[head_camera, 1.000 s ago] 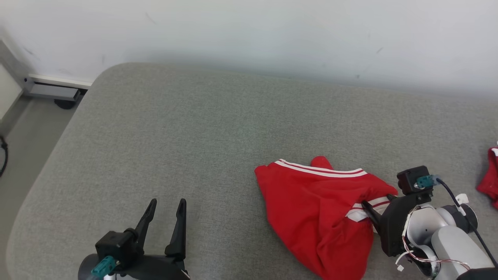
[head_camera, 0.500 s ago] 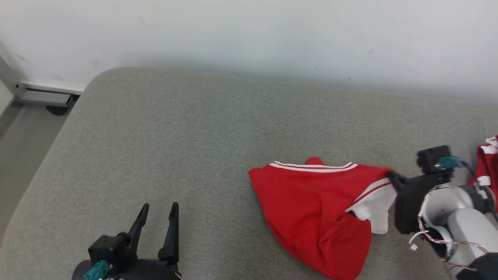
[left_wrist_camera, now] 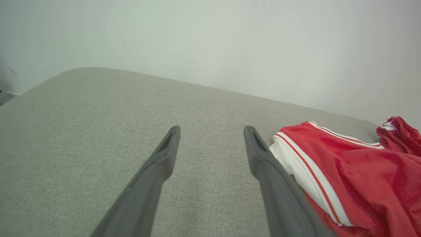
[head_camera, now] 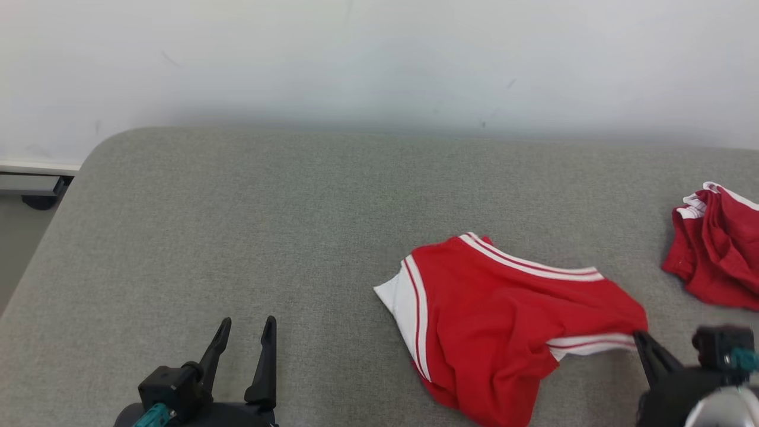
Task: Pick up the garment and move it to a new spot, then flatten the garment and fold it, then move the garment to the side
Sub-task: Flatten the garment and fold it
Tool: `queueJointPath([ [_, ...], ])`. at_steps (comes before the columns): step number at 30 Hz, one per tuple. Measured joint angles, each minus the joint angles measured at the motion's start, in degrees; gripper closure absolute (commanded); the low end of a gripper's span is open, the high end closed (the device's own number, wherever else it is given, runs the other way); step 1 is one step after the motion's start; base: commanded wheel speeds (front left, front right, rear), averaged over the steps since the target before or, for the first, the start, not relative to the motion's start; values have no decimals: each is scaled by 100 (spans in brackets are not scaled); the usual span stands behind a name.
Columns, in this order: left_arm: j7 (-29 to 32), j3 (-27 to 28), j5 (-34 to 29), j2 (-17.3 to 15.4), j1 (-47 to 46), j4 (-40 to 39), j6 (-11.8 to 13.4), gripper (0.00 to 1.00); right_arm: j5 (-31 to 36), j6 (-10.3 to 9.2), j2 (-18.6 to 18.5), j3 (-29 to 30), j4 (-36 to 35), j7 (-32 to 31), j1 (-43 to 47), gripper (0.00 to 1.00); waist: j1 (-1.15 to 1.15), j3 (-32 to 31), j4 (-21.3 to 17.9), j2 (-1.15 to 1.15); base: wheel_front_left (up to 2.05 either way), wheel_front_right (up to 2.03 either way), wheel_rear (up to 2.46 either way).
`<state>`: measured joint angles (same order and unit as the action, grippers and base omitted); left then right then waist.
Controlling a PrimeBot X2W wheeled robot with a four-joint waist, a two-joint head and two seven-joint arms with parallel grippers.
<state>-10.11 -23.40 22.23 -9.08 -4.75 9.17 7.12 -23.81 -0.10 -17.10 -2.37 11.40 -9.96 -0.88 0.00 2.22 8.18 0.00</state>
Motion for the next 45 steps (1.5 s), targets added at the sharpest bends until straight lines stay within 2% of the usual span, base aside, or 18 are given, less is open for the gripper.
queueJointPath([
  [5,35,-43,-5,5,-2,-10,0,0,-224,-119,32,321,-159,192,947,100,0,13,-53,0,0,0,0],
  [11,101,-98,-12,20,-5,-32,0,0,-301,-246,93,435,-198,244,1808,100,0,59,-68,0,0,0,0],
  [16,113,-121,-12,36,-25,-51,-1,0,-402,-247,140,444,40,179,1991,100,0,132,-99,0,0,0,0],
  [24,153,-159,-12,97,-93,-24,-9,0,-346,-247,-12,411,315,-71,2015,100,0,209,-94,-1,0,0,0],
  [25,154,-159,-12,97,-118,-7,-9,0,-403,-247,0,426,296,-77,1987,68,0,210,-93,0,0,0,0],
  [26,154,-159,-12,97,-118,-7,-9,0,-403,-247,0,426,296,-77,1987,0,0,210,-93,0,0,0,0],
  [30,178,-154,-12,98,-163,49,-14,0,-736,-209,85,603,102,-121,1902,0,0,200,-102,0,0,0,0],
  [31,178,-153,-12,97,-163,63,-14,0,-878,-164,105,664,-1,-148,1878,0,0,193,-106,0,0,0,0],
  [32,177,-149,-12,94,-163,79,-14,0,-1137,15,140,705,-316,-192,1754,0,1,179,-115,0,0,0,0],
  [33,177,-149,-12,94,-163,79,-14,0,-1137,15,140,705,-316,-192,1754,0,1,179,-115,0,0,0,0],
  [39,177,-149,-11,109,-159,103,-15,0,-1580,313,87,887,-1447,-313,1794,0,1,114,-146,0,0,0,0],
  [45,178,-201,-11,165,-157,163,-15,0,-1824,342,60,951,-2343,-498,1937,0,1,51,-130,0,0,0,0],
])
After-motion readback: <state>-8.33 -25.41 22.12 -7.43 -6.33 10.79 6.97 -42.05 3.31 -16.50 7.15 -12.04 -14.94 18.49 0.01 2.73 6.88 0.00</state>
